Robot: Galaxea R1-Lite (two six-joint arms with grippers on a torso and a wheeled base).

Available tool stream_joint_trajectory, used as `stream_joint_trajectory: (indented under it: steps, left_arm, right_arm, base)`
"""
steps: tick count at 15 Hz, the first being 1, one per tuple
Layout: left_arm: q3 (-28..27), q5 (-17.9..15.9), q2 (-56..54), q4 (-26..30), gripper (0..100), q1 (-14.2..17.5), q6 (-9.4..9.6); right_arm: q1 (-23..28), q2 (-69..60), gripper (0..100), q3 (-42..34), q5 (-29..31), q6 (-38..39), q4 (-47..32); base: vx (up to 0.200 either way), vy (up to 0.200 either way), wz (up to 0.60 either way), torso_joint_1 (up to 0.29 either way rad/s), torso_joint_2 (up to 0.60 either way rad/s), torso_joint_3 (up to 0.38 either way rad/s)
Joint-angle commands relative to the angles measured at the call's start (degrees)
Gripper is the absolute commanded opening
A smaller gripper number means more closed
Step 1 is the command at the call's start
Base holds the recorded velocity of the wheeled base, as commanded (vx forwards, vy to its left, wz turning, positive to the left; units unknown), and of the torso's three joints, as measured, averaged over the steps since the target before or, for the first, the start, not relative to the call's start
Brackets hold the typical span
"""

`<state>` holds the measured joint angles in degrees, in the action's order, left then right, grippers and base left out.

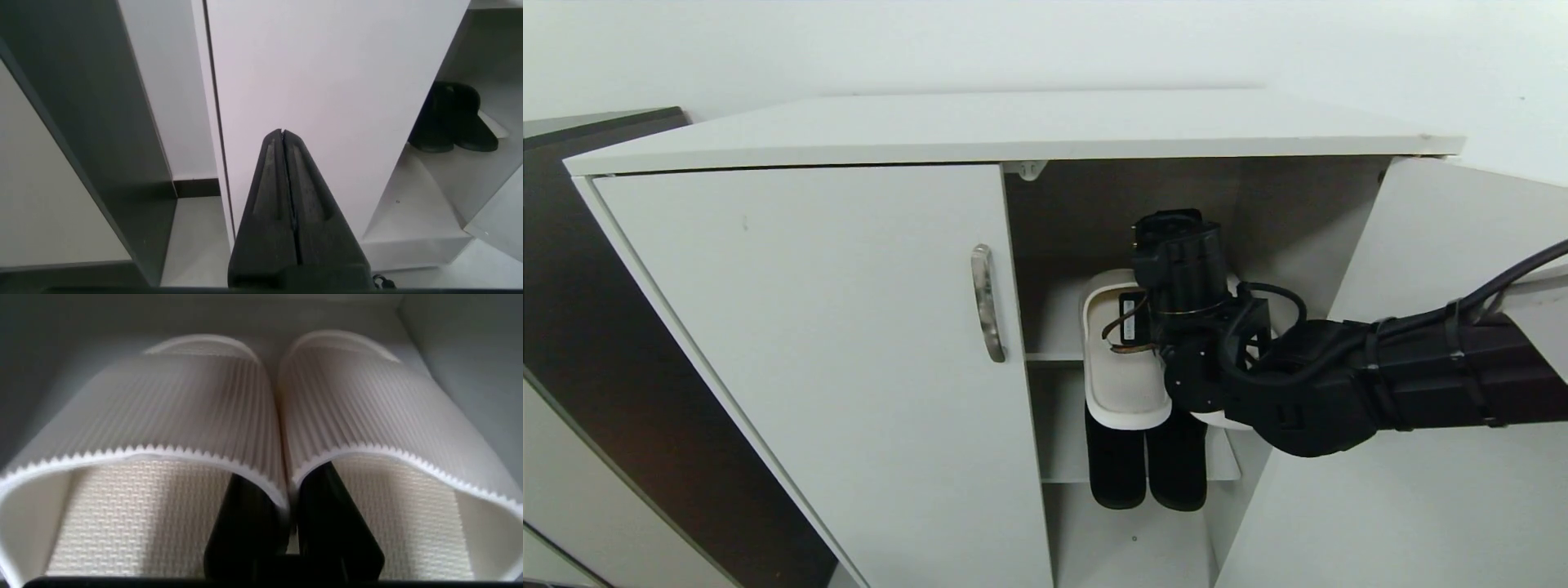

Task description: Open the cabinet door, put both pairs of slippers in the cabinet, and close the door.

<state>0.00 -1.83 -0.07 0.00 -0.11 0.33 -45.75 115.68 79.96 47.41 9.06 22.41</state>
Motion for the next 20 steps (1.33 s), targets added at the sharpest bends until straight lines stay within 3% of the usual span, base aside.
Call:
stream_joint_trajectory:
  steps: [1, 9, 17, 18, 20]
  left_arm:
    - [0.0, -0.02, 0.07, 0.0, 0, 0.02, 0.02]
    - [0.0, -0.02, 0.07, 0.0, 0, 0.02, 0.02]
    - [0.0, -0.02, 0.07, 0.0, 0, 0.02, 0.02]
    - [0.0, -0.02, 0.07, 0.0, 0, 0.02, 0.02]
    - [0.0, -0.02, 0.07, 0.0, 0, 0.02, -0.07]
  right_arm:
    - [0.49, 0.78, 0, 0.9, -0.12, -0.27, 0.01]
    - [4.62, 6.23, 0, 11.01, -1.27, -2.82, -0.43]
    - [4.88, 8.16, 0, 12.68, -4.78, -2.82, -0.79]
    - [4.88, 8.16, 100, 12.68, -4.96, -2.82, -0.79]
    - [4.79, 7.72, 100, 12.24, -4.78, -2.73, -0.61]
  base:
    - [0.0, 0.0, 0.0, 0.0, 0.0, 0.0]
    - [0.0, 0.0, 0.0, 0.0, 0.0, 0.0]
    - [0.0, 0.0, 0.0, 0.0, 0.0, 0.0]
    - [0.0, 0.0, 0.0, 0.0, 0.0, 0.0]
    - [0.0, 0.0, 0.0, 0.0, 0.0, 0.0]
